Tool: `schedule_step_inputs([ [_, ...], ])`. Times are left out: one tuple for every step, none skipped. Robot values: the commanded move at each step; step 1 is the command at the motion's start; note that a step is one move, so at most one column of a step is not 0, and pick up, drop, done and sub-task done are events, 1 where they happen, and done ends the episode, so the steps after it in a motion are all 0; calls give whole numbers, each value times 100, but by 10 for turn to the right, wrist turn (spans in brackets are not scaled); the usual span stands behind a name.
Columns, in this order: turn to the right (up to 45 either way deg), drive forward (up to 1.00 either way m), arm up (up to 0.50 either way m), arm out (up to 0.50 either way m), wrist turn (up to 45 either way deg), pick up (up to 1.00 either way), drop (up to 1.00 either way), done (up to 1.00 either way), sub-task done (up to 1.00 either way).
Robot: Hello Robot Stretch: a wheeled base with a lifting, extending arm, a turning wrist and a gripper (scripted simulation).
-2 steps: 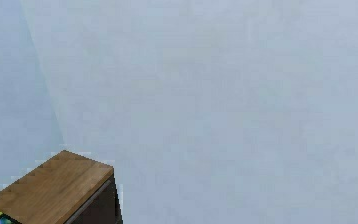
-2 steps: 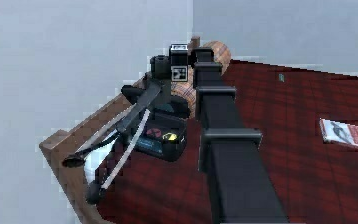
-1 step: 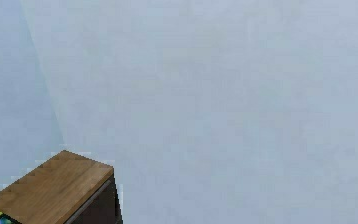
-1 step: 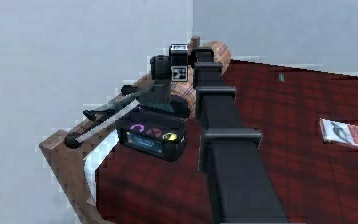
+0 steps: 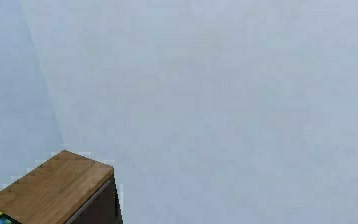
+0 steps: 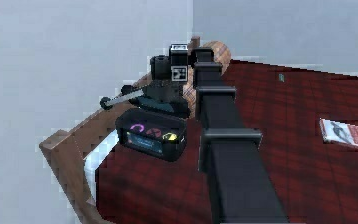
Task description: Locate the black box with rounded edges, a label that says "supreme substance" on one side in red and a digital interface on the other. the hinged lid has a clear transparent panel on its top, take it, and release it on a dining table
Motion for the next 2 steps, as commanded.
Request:
schedule_step_inputs([
  [0,0,0,0,450,0,0,0,0],
  [0,0,-20,0,0,0,0,0,0],
])
